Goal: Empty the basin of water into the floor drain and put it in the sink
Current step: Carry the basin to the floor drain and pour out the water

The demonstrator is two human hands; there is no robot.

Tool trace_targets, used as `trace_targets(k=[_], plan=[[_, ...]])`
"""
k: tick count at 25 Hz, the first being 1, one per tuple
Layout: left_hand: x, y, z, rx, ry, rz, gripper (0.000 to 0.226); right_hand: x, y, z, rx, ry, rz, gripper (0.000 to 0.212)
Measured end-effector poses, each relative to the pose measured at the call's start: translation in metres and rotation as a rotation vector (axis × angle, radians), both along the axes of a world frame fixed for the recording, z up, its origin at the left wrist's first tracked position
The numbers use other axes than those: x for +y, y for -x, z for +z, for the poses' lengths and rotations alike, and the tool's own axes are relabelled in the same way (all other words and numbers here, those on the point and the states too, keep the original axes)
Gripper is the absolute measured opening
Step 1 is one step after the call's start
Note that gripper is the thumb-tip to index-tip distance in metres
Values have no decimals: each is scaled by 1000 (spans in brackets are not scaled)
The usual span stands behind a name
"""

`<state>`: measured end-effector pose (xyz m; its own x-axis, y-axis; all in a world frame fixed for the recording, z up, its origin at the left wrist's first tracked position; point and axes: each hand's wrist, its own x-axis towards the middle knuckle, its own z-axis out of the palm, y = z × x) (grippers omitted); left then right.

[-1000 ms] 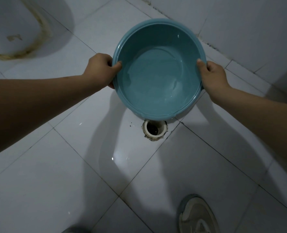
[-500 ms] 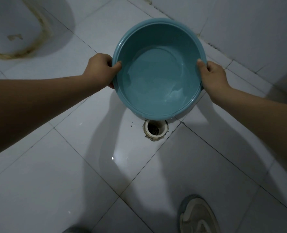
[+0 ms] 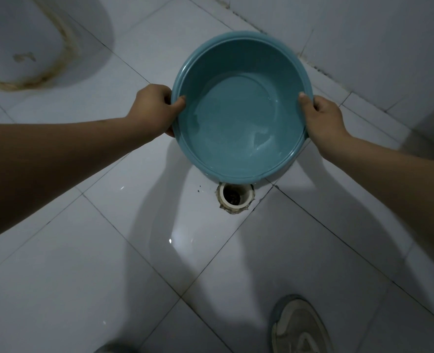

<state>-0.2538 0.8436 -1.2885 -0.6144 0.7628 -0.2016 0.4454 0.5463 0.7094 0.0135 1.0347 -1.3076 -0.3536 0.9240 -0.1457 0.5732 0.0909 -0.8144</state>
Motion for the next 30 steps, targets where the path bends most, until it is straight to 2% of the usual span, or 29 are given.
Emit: trace_targets(k=[7,15,20,25,30], plan=[[-2,-3,-1,-9,-2,-16,38,-1,-4,-1,-23,-18,8,41],[-5,-6,-6,16,-3,-25,33,-3,-8,-4,-35,-11,21,55],[-6,-7,-7,32,-14,-31,31,-4,-8,-4,-36,-17,31,46],[-8,-7,-9,39,-12,-37,31,-4,-10,-5,-50,-27,37,56],[-9,-6,-12,37,-26,-43,29,-5,-11,-4,-58,-36,53,56]])
